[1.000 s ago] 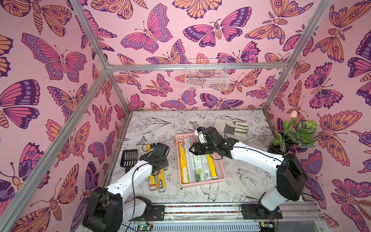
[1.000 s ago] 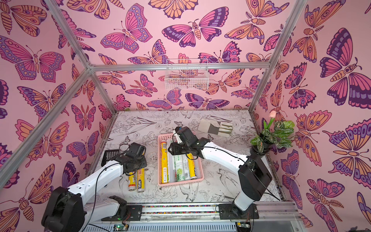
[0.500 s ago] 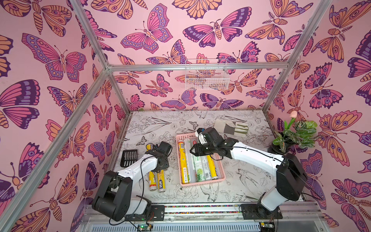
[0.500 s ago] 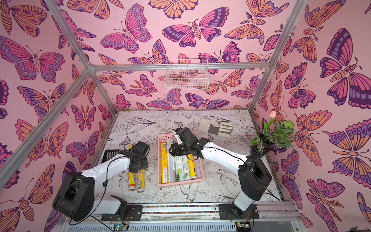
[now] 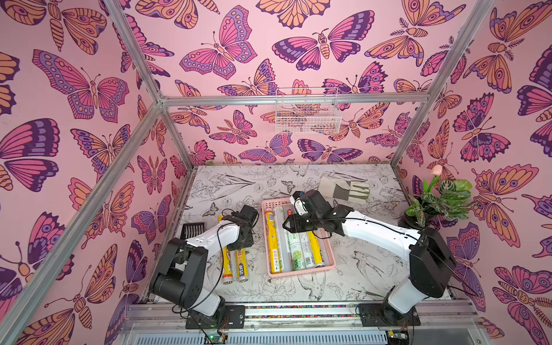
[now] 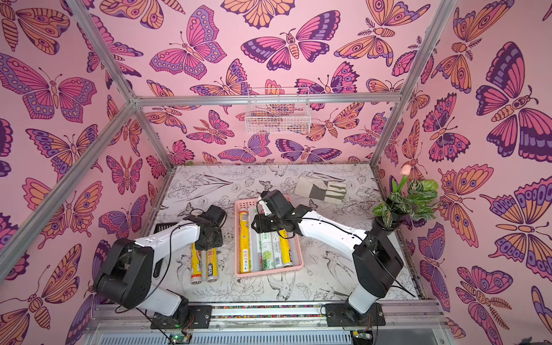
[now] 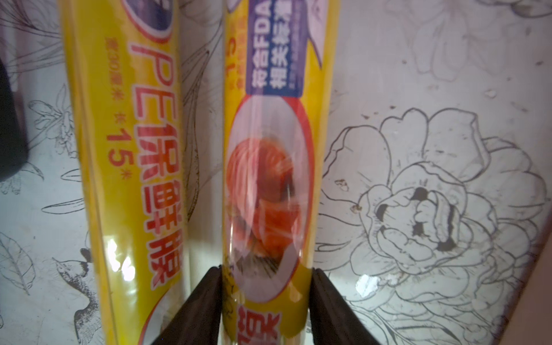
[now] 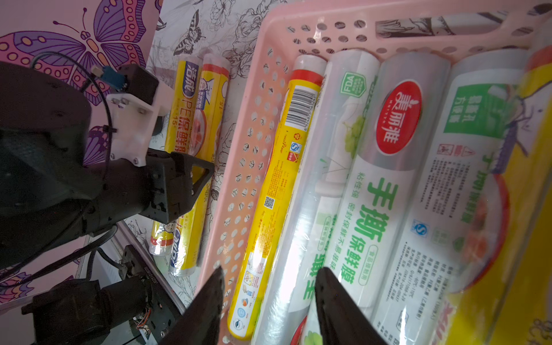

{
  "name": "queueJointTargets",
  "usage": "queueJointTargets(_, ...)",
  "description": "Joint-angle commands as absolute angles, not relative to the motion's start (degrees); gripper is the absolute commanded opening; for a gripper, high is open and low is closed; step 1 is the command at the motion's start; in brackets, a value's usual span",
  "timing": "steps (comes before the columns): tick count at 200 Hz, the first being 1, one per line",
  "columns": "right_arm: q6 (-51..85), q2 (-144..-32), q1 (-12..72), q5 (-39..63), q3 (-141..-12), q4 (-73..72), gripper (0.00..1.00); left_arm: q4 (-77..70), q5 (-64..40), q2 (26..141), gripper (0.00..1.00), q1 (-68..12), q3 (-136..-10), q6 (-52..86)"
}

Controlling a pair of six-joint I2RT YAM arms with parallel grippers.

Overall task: Put the plastic wrap into the basket
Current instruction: Pick up the plastic wrap from the center of the board, then place the plastic wrap in the basket.

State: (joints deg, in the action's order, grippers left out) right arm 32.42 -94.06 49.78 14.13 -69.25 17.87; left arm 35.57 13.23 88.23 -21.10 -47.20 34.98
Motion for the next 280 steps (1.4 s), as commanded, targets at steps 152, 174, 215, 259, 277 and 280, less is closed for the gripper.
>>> queueJointTargets(152, 33.5, -77.9, 49.8, -7.9, -60.3, 14.1, 0.55, 34.0, -3.1, 62.2, 0.29, -22.8, -55.8, 34.7)
queueJointTargets(174, 35.4, -74.8, 48.5, -11.3, -57.5, 13.3, 0.57, 26.2, -7.5, 62.8, 0.27, -25.7, -55.1, 38.9)
queueJointTargets(215, 37.8, -72.0, 45.3, -11.5, -54.3, 14.0, 0.58, 14.5, -6.7, 71.8, 0.26, -36.7, -55.8, 44.6)
queueJointTargets(259, 38.0, -71.6, 44.8, -11.0, -53.5, 14.8, 0.59, 6.3, -8.9, 81.4, 0.26, -41.6, -56.3, 52.3)
queueJointTargets(277, 38.5, -72.2, 44.8, -10.6, -53.3, 15.2, 0.59, 5.7, -9.5, 83.3, 0.26, -42.4, -56.5, 53.5)
queueJointTargets(280, 38.6, -72.3, 44.8, -10.5, -53.3, 15.2, 0.59, 5.6, -9.7, 83.5, 0.26, -42.4, -56.5, 53.8)
